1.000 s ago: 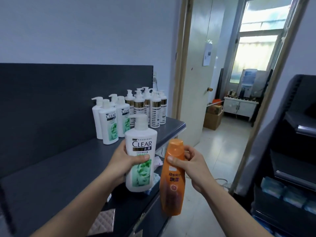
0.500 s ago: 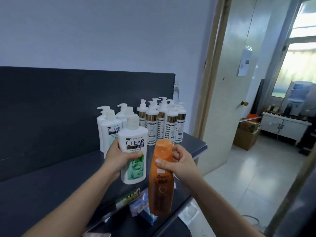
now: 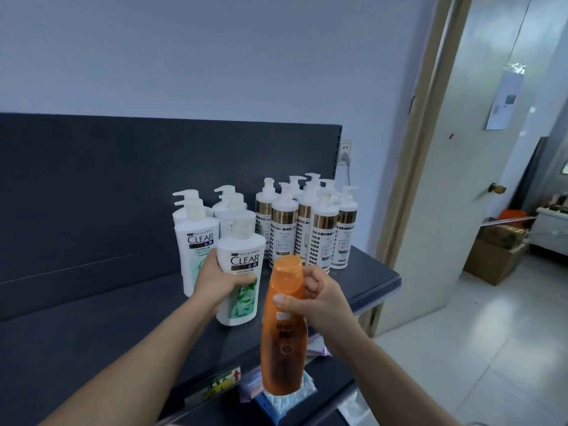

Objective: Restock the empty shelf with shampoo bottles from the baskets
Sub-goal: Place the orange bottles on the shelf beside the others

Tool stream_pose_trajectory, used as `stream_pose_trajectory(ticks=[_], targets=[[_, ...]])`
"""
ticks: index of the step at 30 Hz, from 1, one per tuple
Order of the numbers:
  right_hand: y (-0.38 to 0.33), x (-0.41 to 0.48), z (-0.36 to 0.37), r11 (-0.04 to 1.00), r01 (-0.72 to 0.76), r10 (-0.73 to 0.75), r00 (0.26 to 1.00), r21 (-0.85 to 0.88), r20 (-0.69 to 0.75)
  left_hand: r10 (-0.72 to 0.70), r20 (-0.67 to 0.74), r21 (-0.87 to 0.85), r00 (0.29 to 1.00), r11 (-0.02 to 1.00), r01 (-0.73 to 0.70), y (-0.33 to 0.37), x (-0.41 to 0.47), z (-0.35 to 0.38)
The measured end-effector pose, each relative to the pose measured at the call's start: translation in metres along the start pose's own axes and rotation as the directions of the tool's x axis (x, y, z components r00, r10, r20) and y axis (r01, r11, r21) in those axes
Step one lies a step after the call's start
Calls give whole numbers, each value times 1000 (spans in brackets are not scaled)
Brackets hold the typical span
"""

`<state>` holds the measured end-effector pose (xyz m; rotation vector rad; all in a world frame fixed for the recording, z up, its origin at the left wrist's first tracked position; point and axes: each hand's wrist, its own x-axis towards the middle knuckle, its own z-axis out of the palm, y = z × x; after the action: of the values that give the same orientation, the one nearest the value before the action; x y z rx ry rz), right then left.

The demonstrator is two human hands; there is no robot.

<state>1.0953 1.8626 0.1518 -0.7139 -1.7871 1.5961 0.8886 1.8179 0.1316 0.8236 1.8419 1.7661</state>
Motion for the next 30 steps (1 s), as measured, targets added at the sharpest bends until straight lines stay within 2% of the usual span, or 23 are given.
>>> stream_pose_trajectory(ticks=[15, 19, 24, 30], targets=[[3, 40, -6, 999, 24, -22, 998, -46, 51, 57, -29, 95, 998, 994, -54, -6, 48, 21], [3, 46, -4, 998, 22, -18, 997, -60, 70, 124, -11, 190, 992, 975, -120, -8, 50, 21], [-3, 49, 5, 997, 19, -10, 991, -70, 131, 111, 10, 327, 994, 939, -108, -11, 50, 7], [-14, 58, 38, 999, 37, -30, 975, -29, 218, 66, 112, 583, 992, 804, -119, -16, 34, -42]])
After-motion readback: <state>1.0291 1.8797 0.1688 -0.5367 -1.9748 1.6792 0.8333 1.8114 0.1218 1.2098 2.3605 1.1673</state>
